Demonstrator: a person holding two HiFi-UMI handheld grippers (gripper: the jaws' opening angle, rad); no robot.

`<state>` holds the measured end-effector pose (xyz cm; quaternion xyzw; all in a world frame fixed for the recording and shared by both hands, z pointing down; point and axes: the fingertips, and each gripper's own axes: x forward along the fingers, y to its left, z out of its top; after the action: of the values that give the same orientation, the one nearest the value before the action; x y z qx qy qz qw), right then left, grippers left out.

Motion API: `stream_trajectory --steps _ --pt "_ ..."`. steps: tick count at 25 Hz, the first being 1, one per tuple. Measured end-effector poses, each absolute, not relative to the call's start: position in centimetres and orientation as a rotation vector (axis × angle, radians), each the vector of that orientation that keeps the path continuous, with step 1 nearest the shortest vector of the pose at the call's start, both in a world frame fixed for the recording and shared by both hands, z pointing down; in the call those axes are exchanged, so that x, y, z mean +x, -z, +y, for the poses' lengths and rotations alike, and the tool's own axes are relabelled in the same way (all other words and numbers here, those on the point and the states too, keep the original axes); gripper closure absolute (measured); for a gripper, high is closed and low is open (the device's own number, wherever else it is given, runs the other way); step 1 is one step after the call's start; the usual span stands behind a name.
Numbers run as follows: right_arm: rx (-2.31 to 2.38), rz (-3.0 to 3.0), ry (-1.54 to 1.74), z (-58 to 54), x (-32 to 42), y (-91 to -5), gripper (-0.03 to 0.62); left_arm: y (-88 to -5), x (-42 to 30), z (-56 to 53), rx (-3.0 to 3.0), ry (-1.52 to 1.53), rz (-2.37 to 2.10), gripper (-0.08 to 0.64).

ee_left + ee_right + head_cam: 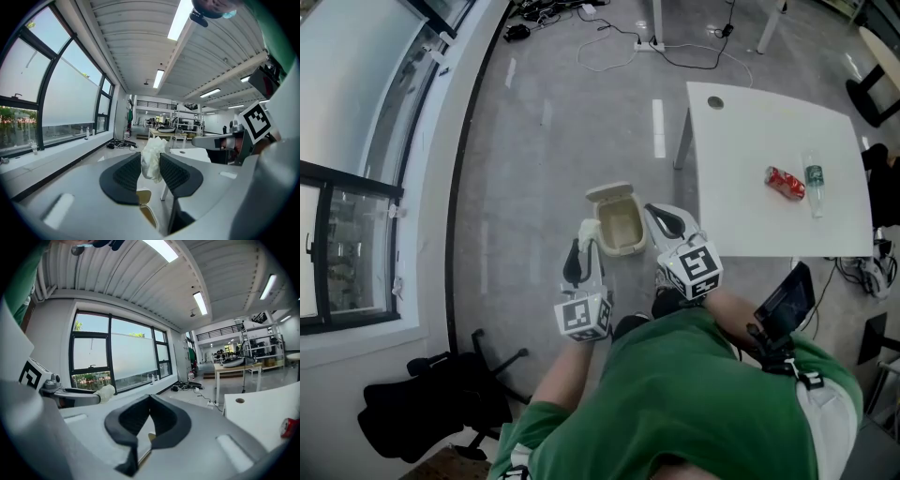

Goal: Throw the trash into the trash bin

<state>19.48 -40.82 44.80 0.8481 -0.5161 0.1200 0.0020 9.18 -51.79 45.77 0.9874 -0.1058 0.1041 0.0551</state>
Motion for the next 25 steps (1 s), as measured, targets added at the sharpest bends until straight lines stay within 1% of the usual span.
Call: stream_trajectory --steps 8,16,25 --pt "2.618 -1.65 -0.498 -43.0 23.7 -48.6 0.588 -48.9 13.6 -53.4 3.005 -0.42 -0.338 0.426" --pt "2.594 -1.563 -0.662 -45.1 25.0 -54.3 0.589 -55.6 15.5 -55.4 2.951 -0.599 -0.264 0.426" --pt "2.509 -1.476 -0.87 -47.0 24.7 -62.3 0.589 -63.3 16.9 -56.5 2.9 -0.803 -0.17 0.426"
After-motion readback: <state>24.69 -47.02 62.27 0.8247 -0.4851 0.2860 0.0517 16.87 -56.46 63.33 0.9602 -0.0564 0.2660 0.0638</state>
